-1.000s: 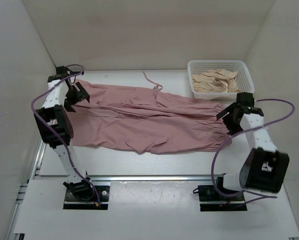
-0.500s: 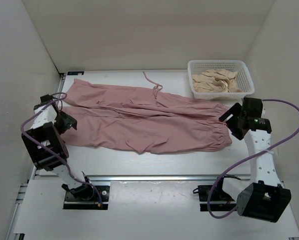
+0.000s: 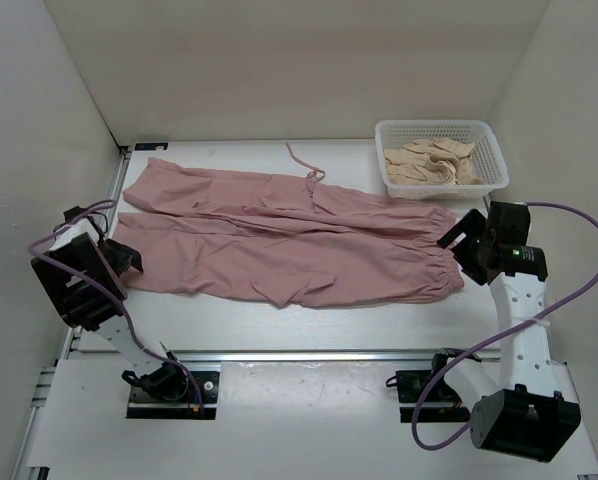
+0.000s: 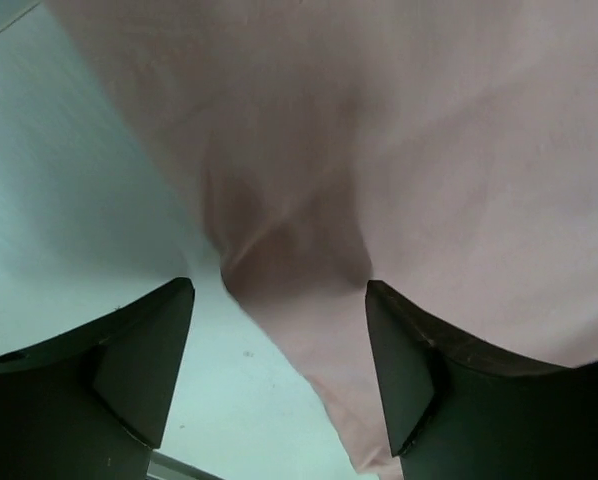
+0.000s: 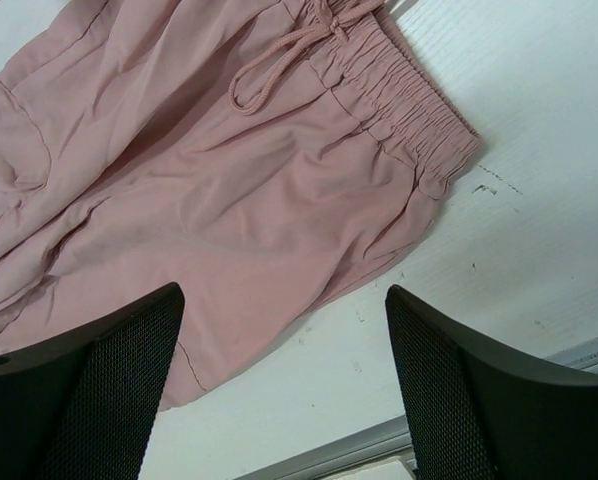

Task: Fold and stack the trousers
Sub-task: Fold the trousers

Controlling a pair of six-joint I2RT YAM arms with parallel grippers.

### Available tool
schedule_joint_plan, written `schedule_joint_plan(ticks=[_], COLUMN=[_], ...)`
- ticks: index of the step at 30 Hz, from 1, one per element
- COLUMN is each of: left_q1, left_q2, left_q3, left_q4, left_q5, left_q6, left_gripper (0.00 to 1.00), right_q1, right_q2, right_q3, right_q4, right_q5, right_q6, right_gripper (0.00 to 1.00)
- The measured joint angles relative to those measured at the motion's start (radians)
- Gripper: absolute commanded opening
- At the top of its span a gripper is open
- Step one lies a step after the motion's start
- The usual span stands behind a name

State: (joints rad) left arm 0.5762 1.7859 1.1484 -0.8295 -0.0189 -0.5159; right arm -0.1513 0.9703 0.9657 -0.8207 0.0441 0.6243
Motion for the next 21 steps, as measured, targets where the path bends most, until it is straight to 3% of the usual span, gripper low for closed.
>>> schedule_joint_plan(ticks=[6,7,8,9,10,11,17,21], left_q1=[0.010,0.010,0.010,0.010,0.010,0.010,0.010,0.010], left_q2=[0.057,0.058,0.058,0.058,0.058,0.058,0.039,-0.076], left_q3=[0.037,0.041,0.043,0.045,0.046,0.046,0.042,0.023], left_q4=[0.000,0.002,0.003,0.004,0.005,0.006,0.009,0.007], left_q5=[0.016,0.019,0.020,0.020,0.021,0.023,0.027,0.030], left_q6=[0.016,0.018,0.019,0.012,0.015,0.018,0.026,0.018], left_gripper=[0.73,0.67,0.43,0.26,0.15,0.10,0.10,0.10], right_q1=[0.000,0.000,0.000,0.000,0.000,0.000,0.000,-0.005], right_q2=[-0.016,-0.016,-0.016,-0.016,-0.016,-0.016,-0.027,-0.048], right_q3=[0.000,0.000,0.000,0.000,0.000,0.000,-0.017,-0.121], right_q4=[-0.015,-0.019,-0.021,-0.023,-0.023,-0.023,-0.024,-0.024], right_q5=[-0.006,-0.006,-0.006,-0.006,-0.007,-0.007,-0.016,-0.053], right_q6=[0.000,0.000,0.000,0.001,0.001,0.001,0.001,0.006], right_gripper=[0.87,0.87,0.87,0.87,0.87,0.87,0.88,0.88])
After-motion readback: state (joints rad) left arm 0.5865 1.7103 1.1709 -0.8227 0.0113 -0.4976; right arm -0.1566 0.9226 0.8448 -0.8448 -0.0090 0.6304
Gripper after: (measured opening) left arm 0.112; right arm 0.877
